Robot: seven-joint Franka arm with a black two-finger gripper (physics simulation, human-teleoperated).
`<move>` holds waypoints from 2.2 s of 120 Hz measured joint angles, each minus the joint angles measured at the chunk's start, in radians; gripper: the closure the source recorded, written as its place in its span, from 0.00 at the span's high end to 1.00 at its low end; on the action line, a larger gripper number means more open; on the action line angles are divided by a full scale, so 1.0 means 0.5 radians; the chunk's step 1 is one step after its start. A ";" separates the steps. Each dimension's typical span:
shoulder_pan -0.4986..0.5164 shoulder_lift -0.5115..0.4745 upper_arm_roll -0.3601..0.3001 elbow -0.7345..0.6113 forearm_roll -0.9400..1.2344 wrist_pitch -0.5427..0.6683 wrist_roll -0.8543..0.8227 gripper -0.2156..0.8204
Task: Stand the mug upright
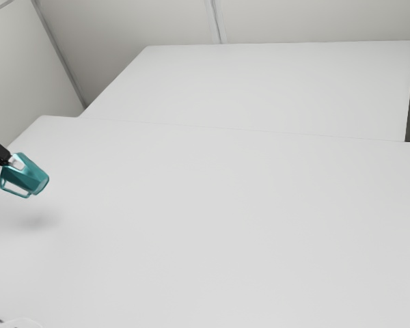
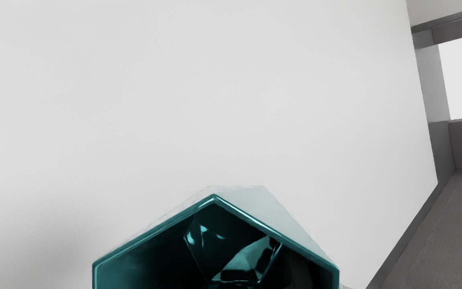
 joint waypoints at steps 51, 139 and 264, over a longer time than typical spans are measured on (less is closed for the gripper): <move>-1.580 -0.606 0.728 -0.757 0.603 0.972 -0.331 0.03; -1.581 -0.699 0.263 -1.367 1.179 2.080 -1.179 0.03; -1.585 -0.851 0.158 -0.851 1.193 1.593 -1.531 0.74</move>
